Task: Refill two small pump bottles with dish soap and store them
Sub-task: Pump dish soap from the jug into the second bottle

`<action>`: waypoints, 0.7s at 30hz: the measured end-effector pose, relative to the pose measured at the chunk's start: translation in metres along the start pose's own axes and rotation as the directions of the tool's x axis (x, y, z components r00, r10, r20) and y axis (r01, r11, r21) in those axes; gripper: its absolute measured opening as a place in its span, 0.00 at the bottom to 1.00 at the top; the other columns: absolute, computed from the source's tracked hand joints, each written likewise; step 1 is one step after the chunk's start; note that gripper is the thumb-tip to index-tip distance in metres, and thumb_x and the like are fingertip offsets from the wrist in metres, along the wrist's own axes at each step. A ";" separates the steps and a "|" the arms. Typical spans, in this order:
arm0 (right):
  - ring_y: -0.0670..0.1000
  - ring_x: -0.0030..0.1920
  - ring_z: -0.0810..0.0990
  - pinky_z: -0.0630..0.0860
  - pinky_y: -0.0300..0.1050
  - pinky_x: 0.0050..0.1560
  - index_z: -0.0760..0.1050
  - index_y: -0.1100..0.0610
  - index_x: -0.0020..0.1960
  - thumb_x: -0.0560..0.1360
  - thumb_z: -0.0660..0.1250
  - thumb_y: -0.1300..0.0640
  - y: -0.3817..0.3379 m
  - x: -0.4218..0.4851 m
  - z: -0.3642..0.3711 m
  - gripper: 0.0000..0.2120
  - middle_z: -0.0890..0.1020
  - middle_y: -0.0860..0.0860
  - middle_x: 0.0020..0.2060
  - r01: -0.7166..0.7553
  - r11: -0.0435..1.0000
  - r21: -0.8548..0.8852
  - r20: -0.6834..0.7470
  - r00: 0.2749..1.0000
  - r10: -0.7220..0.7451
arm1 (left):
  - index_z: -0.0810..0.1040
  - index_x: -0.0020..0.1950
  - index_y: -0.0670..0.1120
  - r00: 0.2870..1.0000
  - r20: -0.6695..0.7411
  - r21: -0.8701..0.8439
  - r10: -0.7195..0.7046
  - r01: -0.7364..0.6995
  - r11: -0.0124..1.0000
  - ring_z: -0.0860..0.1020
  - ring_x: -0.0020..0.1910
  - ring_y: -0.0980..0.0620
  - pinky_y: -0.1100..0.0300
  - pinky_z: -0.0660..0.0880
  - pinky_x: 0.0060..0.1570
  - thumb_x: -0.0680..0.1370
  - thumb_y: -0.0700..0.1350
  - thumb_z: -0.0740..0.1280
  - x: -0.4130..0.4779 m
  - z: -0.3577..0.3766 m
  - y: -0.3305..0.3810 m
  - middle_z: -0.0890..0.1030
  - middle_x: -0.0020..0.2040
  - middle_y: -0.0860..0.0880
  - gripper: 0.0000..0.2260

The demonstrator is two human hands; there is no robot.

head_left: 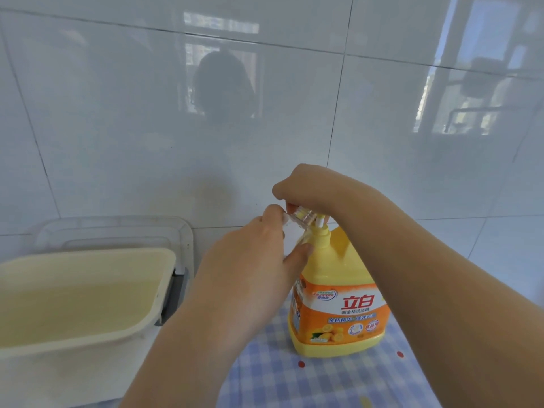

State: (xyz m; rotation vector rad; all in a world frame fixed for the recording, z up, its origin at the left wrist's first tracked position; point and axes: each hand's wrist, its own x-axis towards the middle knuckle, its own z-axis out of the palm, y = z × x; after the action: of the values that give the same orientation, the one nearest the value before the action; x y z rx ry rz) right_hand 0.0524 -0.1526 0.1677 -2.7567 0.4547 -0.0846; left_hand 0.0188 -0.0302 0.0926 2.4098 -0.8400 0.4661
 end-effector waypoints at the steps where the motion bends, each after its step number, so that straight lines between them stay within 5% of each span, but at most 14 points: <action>1: 0.55 0.29 0.75 0.67 0.38 0.27 0.76 0.63 0.46 0.78 0.57 0.58 0.000 0.000 0.000 0.12 0.79 0.58 0.39 -0.001 1.000 -0.002 0.007 1.000 0.001 | 0.65 0.61 0.56 1.000 0.003 0.000 0.000 0.000 1.000 0.77 0.44 0.58 0.64 0.70 0.35 0.78 0.63 0.55 0.000 0.000 0.000 0.77 0.54 0.58 0.17; 5: 0.55 0.30 0.75 0.67 0.39 0.28 0.76 0.63 0.47 0.78 0.56 0.58 0.000 0.000 0.000 0.12 0.79 0.57 0.37 0.001 1.000 -0.007 0.022 1.000 -0.001 | 0.65 0.62 0.57 1.000 0.023 -0.001 -0.004 0.004 1.000 0.77 0.51 0.57 0.63 0.68 0.38 0.78 0.64 0.55 0.000 -0.001 -0.001 0.77 0.57 0.59 0.17; 12: 0.49 0.27 0.62 0.60 0.39 0.29 0.67 0.56 0.35 0.76 0.58 0.59 0.008 0.005 0.012 0.11 0.67 0.50 0.27 0.017 1.000 0.021 -0.021 1.000 -0.017 | 0.64 0.56 0.55 0.997 0.083 0.040 0.003 -0.006 0.999 0.78 0.45 0.54 0.57 0.73 0.40 0.78 0.62 0.57 0.000 0.001 -0.003 0.77 0.50 0.56 0.14; 21: 0.49 0.27 0.63 0.61 0.39 0.30 0.69 0.55 0.37 0.74 0.58 0.59 0.010 0.010 0.015 0.08 0.67 0.50 0.28 0.011 0.999 0.048 -0.045 0.999 -0.009 | 0.63 0.60 0.54 0.994 0.107 0.078 0.006 -0.014 0.997 0.79 0.44 0.54 0.59 0.70 0.38 0.79 0.62 0.55 -0.001 0.003 -0.001 0.76 0.54 0.55 0.16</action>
State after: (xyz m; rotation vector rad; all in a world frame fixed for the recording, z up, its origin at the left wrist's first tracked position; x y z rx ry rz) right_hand 0.0606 -0.1593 0.1499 -2.7148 0.4443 -0.1580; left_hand 0.0191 -0.0306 0.0894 2.5228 -0.8951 0.3837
